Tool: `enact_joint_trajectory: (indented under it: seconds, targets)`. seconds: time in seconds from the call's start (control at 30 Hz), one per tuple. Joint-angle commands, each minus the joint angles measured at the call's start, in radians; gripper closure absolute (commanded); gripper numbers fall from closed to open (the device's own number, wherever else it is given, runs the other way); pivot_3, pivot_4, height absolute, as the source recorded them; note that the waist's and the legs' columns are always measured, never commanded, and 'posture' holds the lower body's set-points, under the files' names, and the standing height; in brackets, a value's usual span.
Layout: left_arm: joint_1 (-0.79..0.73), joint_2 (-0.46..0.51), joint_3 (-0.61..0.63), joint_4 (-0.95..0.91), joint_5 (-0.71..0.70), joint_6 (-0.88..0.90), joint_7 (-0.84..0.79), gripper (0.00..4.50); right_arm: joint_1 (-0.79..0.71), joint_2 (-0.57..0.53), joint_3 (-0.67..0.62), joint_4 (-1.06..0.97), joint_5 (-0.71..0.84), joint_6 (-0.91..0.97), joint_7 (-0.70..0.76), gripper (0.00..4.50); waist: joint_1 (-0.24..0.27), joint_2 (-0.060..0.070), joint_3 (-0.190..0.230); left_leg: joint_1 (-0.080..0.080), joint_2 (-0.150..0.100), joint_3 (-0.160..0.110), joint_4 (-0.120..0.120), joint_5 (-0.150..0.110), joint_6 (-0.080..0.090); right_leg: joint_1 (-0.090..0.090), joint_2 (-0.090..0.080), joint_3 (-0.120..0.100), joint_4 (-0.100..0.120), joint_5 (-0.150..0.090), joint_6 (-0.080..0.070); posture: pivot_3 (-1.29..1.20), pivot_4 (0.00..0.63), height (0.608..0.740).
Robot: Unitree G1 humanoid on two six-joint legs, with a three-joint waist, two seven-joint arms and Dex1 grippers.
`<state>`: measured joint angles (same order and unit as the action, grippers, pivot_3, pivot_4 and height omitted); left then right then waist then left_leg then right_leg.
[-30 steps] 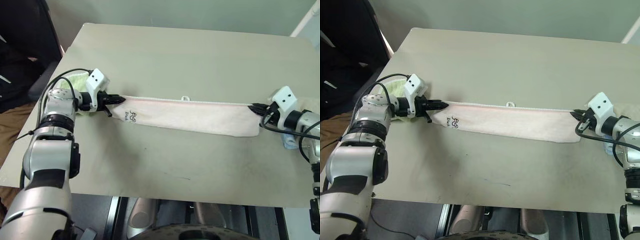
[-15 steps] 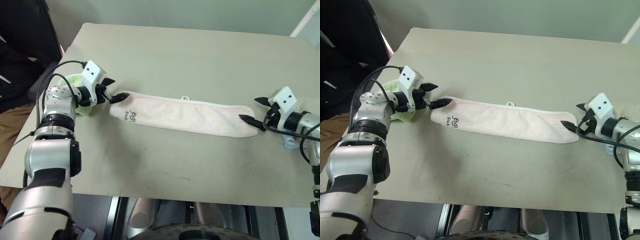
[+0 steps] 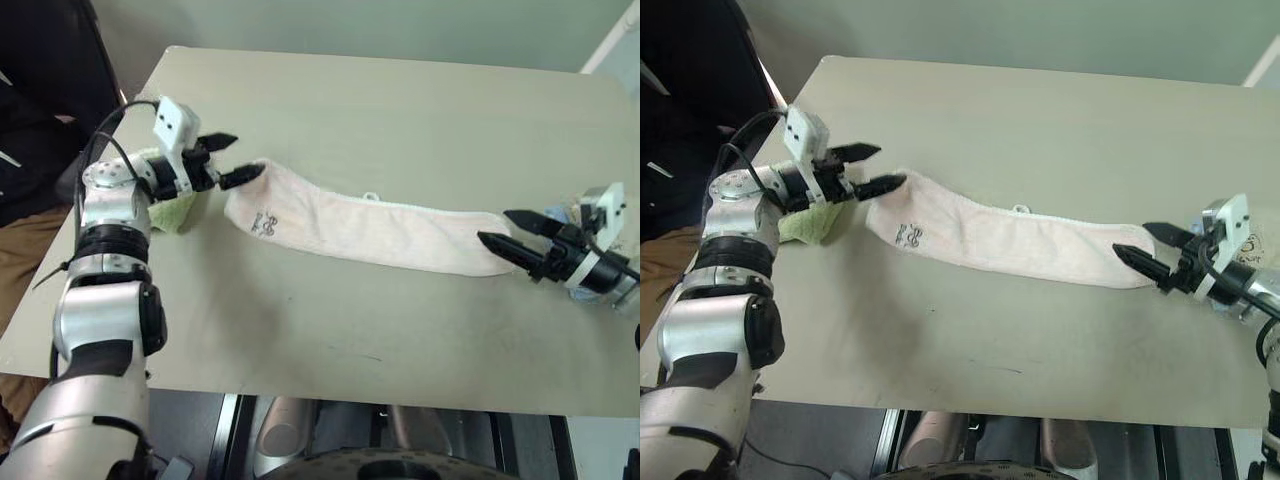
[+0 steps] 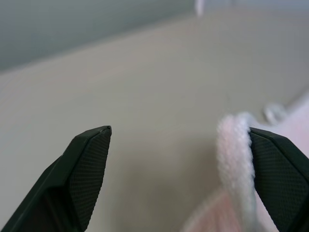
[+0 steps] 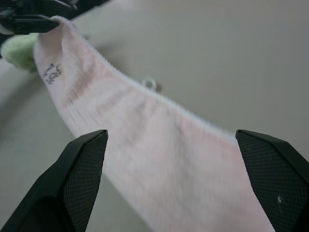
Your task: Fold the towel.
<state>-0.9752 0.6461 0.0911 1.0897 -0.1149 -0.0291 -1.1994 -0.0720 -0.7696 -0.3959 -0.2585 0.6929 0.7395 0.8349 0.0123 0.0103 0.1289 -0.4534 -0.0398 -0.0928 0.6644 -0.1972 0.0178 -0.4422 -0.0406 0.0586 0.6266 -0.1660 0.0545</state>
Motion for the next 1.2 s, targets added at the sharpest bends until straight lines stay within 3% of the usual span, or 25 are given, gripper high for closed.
enact_joint_trajectory:
  seconds: [0.03,0.3,0.63,0.8,1.0,1.2]
  targets:
    - [0.008,0.038,-0.04,-0.028,0.038,0.113,-0.018,0.0,-0.002,-0.027,0.009,-0.028,-0.031,-0.007,-0.023,0.02,-0.002,0.0,0.0,0.0,0.0,0.0,0.0,0.0,0.001,0.0,0.0,0.0,0.0,0.001,0.0,0.0,0.15,0.74]
    - [0.001,0.058,-0.033,-0.023,0.056,0.176,0.087,0.0,-0.03,-0.045,0.001,0.006,-0.024,0.033,-0.034,0.02,0.0,0.0,0.0,0.0,0.0,-0.001,0.0,-0.001,0.003,0.0,0.0,-0.001,0.0,0.002,-0.001,0.0,0.15,0.74]
    - [0.082,0.038,0.072,-0.263,-0.161,0.309,-0.116,0.0,0.001,0.067,-0.213,-0.047,0.368,0.354,-0.199,0.02,0.009,0.0,0.0,-0.001,-0.001,-0.001,0.0,0.001,0.001,0.0,0.001,0.0,0.0,0.0,0.002,0.0,0.15,0.74]
    - [0.174,0.029,0.041,-0.482,-0.209,0.381,-0.162,0.0,0.053,0.131,-0.321,0.023,0.663,0.497,-0.445,0.02,0.009,-0.001,0.0,-0.001,0.0,-0.001,0.0,0.0,0.001,0.0,0.001,0.001,0.0,-0.006,0.009,0.0,0.15,0.74]
    - [0.321,0.012,-0.043,-0.747,-0.24,0.445,-0.191,0.0,0.169,0.172,-0.293,0.107,0.883,0.519,-0.709,0.02,0.012,-0.001,0.0,0.0,0.0,-0.001,0.0,-0.002,0.003,0.001,0.001,0.001,0.0,-0.007,0.012,0.0,0.15,0.74]
    - [0.364,-0.019,-0.084,-0.815,-0.252,0.468,-0.159,0.0,0.194,0.174,-0.241,0.152,1.046,0.445,-0.877,0.02,0.011,-0.001,0.0,0.001,0.0,-0.001,0.0,-0.003,0.001,0.001,0.001,0.001,0.001,-0.006,0.012,0.0,0.15,0.74]
